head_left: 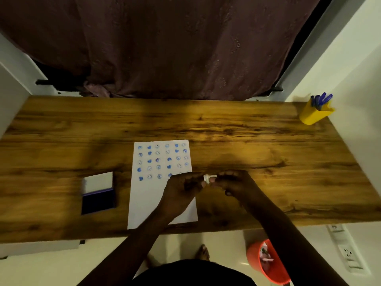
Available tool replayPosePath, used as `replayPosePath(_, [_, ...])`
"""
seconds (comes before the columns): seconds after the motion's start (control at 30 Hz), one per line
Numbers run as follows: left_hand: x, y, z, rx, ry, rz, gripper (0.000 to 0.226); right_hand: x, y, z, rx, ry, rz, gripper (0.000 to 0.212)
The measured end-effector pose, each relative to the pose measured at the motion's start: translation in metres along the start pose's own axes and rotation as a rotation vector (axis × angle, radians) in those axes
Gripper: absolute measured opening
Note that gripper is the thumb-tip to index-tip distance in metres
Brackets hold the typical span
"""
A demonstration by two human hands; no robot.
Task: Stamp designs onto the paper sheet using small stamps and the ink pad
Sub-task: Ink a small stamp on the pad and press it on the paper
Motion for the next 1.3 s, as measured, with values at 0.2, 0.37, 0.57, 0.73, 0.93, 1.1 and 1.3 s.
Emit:
replayPosePath(0.2, [-0.029, -0.015, 0.009, 0.017, -0.030, 0.077, 0.036, 0.037, 0.007, -0.019, -0.027, -0.003, -0.080, 0.022])
replayPosePath(0.37, [-0.063, -0.029, 0.014, -0.003, -0.008, 0.207, 0.048, 0.073, 0.015, -0.040, -0.089, 0.021, -0.184, 0.025])
replayPosePath(0.57, [-0.120, -0.051, 0.009, -0.023, -0.042, 0.323, 0.047, 0.126, 0.030, -0.065, -0.212, -0.089, -0.265, 0.033])
replayPosePath(0.73, [-0.179, -0.089, 0.010, -0.065, 0.015, 0.533, 0.007, 0.177, 0.041, -0.084, -0.332, -0.283, -0.329, 0.027])
replayPosePath(0.93, [-0.246, -0.140, 0.011, -0.054, 0.013, 0.711, 0.017, 0.248, 0.051, -0.088, -0.479, -0.656, -0.381, 0.027])
replayPosePath(1.1, [-0.282, -0.166, 0.010, -0.098, 0.036, 0.855, 0.010, 0.292, 0.047, -0.083, -0.624, -1.035, -0.489, 0.037])
replayPosePath(1.3, [-0.298, -0.171, 0.004, -0.134, 0.055, 0.856, 0.015, 0.318, 0.043, -0.074, -0.710, -1.231, -0.500, 0.032])
Point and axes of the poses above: each hand's wrist, its own y-axis towards the middle knuckle, its own x-axis out of the palm, z = x × y, the point moved 4 cm from there along y, towards the middle knuckle, and after that the axes turned 3 degrees about -y, right-handed, at the moved point
